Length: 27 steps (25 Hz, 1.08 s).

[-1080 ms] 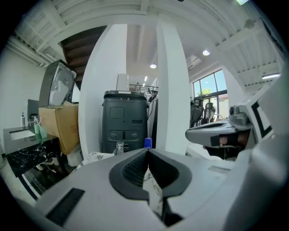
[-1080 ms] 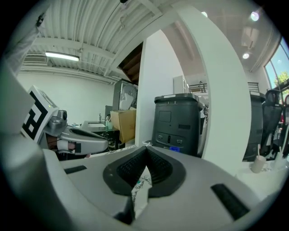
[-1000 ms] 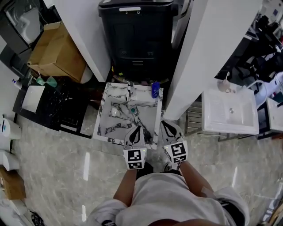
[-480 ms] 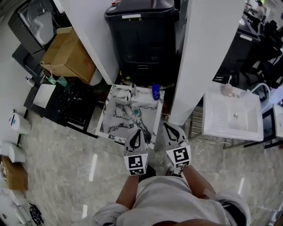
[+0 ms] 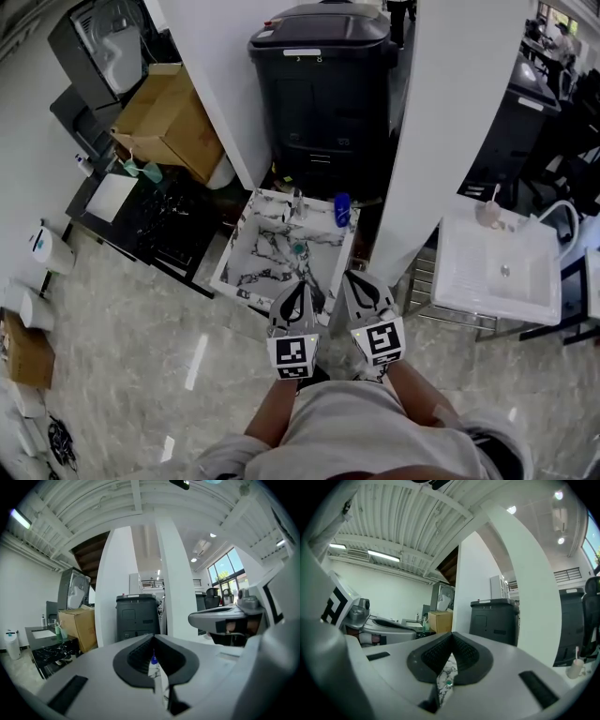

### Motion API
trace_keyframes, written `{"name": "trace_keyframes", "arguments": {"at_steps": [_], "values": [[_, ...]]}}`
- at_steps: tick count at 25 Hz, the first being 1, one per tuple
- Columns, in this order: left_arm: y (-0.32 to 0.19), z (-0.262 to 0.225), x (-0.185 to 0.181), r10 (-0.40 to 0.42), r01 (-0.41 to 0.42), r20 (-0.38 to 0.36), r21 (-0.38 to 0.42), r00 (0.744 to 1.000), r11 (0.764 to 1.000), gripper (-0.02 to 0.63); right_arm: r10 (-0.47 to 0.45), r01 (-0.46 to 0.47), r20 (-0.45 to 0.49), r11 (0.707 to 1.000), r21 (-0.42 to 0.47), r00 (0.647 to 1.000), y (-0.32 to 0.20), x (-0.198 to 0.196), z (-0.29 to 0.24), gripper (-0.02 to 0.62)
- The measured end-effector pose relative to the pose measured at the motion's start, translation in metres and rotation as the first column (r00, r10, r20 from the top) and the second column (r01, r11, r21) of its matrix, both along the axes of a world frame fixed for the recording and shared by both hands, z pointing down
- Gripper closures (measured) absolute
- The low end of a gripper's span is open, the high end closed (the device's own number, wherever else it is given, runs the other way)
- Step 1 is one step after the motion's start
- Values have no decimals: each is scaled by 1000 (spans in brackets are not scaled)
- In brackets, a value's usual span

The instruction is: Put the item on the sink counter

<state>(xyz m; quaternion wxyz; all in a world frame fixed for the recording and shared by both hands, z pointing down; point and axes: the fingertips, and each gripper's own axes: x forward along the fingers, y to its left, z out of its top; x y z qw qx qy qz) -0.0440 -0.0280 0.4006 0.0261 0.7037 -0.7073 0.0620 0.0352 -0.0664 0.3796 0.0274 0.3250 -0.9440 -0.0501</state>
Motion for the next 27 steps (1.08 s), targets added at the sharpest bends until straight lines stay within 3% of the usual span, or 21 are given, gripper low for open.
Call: {"name": "trace_keyframes", "arguments": {"at_steps": [27], "values": [[-2,-2,-11,-16,16,-9,8,1000,1000,595,7,-7,7,1000,5,1000,-9,-6,1,591]]}}
